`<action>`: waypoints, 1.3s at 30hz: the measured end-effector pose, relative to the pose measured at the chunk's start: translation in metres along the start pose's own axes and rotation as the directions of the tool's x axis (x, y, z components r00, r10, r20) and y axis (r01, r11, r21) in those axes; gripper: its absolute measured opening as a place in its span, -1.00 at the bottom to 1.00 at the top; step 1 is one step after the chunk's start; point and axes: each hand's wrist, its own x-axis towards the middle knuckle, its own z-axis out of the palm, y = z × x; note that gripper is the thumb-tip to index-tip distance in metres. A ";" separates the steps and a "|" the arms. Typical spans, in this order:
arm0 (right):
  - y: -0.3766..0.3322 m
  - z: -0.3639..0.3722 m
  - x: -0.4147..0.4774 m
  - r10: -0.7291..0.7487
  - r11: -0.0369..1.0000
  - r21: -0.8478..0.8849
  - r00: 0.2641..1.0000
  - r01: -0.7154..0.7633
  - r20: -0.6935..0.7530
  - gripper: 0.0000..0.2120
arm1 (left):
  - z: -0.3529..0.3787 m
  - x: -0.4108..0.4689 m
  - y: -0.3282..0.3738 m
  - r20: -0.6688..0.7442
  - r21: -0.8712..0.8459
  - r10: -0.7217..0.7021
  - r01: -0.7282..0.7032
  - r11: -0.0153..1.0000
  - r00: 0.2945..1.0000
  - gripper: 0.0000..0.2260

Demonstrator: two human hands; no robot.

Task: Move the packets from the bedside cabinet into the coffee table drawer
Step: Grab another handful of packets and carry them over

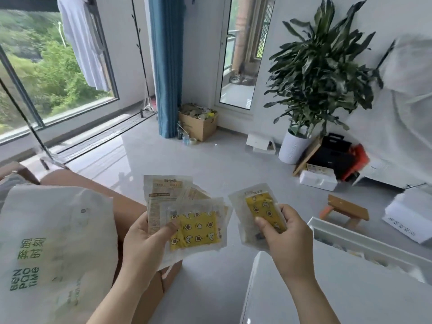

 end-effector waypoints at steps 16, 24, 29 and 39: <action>0.091 0.010 0.218 0.160 0.975 -0.137 0.981 -0.175 -0.111 -0.84 | 0.174 0.215 0.002 0.196 0.149 -0.077 0.048 0.988 0.978 -0.79; 0.126 0.028 0.327 0.280 0.926 -0.180 0.922 -0.333 -0.267 -0.83 | 0.262 0.347 0.010 0.407 0.170 -0.112 0.046 0.984 0.906 -0.83; 0.147 0.028 0.376 0.334 0.885 -0.187 0.861 -0.427 -0.383 -0.83 | 0.326 0.409 0.014 0.539 0.214 -0.151 0.038 0.976 0.829 -0.83; 0.222 -0.017 0.461 0.435 0.807 -0.120 0.719 -0.578 -0.543 -0.84 | 0.481 0.481 -0.001 0.677 0.327 -0.251 0.022 0.945 0.692 -0.84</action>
